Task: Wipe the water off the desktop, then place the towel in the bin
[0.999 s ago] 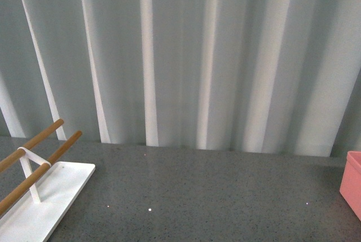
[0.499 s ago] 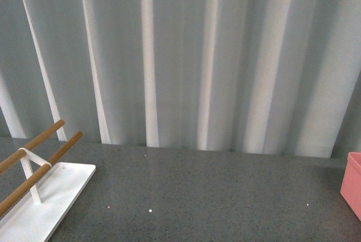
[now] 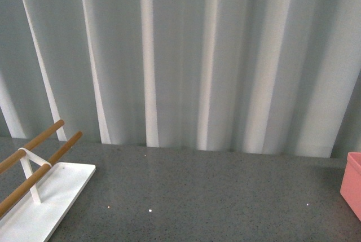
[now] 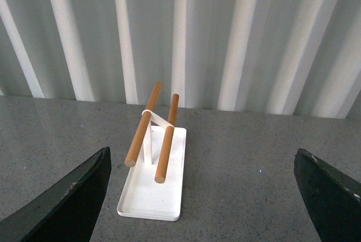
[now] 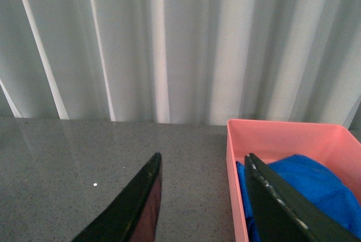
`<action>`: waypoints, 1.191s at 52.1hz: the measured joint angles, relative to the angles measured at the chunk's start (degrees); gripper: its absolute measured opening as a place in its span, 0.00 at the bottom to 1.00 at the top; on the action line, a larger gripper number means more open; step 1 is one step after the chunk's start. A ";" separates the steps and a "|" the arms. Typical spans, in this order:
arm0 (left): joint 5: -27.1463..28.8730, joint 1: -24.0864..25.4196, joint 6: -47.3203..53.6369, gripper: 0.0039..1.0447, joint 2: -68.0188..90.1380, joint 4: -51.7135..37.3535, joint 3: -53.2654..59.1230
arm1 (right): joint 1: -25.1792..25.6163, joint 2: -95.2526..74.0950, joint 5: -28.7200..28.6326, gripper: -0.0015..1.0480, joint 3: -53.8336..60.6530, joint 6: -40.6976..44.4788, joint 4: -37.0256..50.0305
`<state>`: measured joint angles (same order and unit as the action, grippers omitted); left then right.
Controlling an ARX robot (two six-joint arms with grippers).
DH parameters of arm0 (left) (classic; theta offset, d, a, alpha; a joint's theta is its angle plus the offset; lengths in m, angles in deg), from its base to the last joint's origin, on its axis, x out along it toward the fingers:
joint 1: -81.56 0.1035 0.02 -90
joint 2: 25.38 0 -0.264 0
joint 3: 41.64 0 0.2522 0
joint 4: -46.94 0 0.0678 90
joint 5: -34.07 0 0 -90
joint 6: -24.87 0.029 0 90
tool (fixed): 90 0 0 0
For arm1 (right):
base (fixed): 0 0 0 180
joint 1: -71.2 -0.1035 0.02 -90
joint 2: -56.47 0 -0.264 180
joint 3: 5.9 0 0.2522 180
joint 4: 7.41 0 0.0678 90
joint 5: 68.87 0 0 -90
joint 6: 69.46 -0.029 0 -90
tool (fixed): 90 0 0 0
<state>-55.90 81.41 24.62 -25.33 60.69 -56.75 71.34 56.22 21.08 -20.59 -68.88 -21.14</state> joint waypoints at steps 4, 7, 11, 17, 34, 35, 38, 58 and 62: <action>0.00 0.00 0.00 0.94 0.00 0.00 0.00 | 0.00 0.00 0.00 0.60 0.00 0.00 0.00; 0.00 0.00 0.00 0.94 0.02 0.00 0.00 | 0.00 0.00 0.00 0.74 0.00 0.00 0.00; 0.00 0.00 0.00 0.94 0.00 0.00 0.00 | 0.00 0.00 0.00 0.87 0.00 0.00 0.00; -0.02 0.00 0.00 0.94 0.00 0.00 0.00 | 0.00 0.00 0.00 0.93 0.00 -0.09 0.00; 0.00 0.00 0.00 0.94 0.02 0.00 0.00 | 0.00 0.00 0.00 0.93 0.00 -0.09 0.00; 0.00 0.00 0.00 0.94 0.02 0.00 0.00 | 0.00 0.00 0.00 0.93 0.00 -0.09 0.00; 0.00 0.00 0.00 0.94 0.00 0.00 0.00 | 0.00 0.00 0.00 0.93 0.00 -0.09 0.00; 0.00 0.00 0.00 0.94 0.00 0.00 0.00 | 0.00 0.00 0.00 0.93 0.00 -0.09 0.00; 0.00 0.00 0.00 0.94 0.02 0.00 0.00 | 0.00 0.00 0.00 0.93 0.00 -0.09 0.00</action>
<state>-55.90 81.41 24.62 -25.30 60.69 -56.75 71.34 56.22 21.08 -20.59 -68.97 -21.14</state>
